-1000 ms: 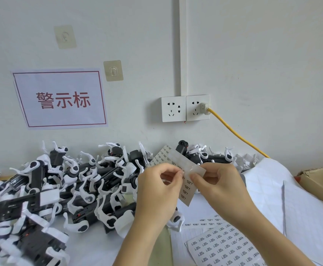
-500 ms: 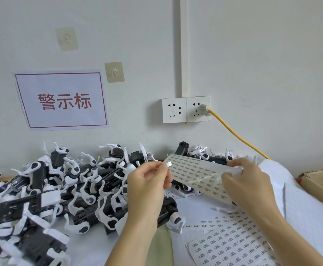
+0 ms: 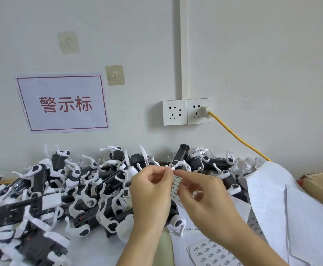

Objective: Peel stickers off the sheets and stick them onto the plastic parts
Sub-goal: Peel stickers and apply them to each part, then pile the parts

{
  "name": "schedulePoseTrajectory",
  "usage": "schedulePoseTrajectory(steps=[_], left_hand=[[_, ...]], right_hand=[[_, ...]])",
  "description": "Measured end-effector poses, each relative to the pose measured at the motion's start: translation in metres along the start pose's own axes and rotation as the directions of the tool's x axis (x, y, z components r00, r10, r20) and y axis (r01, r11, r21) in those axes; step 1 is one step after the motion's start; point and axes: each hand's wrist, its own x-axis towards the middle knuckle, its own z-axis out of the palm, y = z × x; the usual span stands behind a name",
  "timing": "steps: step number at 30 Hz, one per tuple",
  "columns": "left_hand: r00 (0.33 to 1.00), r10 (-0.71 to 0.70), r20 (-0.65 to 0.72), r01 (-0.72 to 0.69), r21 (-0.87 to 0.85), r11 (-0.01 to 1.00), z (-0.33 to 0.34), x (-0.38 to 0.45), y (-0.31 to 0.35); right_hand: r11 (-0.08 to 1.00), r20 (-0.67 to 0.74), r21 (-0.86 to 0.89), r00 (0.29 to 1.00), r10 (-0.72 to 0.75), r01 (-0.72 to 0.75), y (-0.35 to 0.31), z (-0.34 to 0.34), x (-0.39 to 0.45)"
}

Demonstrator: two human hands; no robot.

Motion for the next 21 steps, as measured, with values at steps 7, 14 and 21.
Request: schedulePoseTrajectory(steps=[7,14,21], left_hand=[[0.994,0.063,0.085,-0.065,0.017,0.998,-0.001,-0.004,0.004],[0.991,-0.004,0.136,0.006,-0.016,1.0,-0.001,-0.003,0.006],[0.965,-0.03,0.259,0.05,-0.068,0.996,0.001,-0.006,0.009]], right_hand=[[0.991,0.025,0.102,0.997,0.079,-0.081,-0.002,0.001,0.0],[0.882,-0.092,0.398,0.946,0.311,-0.252,0.01,-0.009,0.006],[0.851,-0.028,0.436,0.94,0.339,-0.293,0.014,-0.009,0.007]])
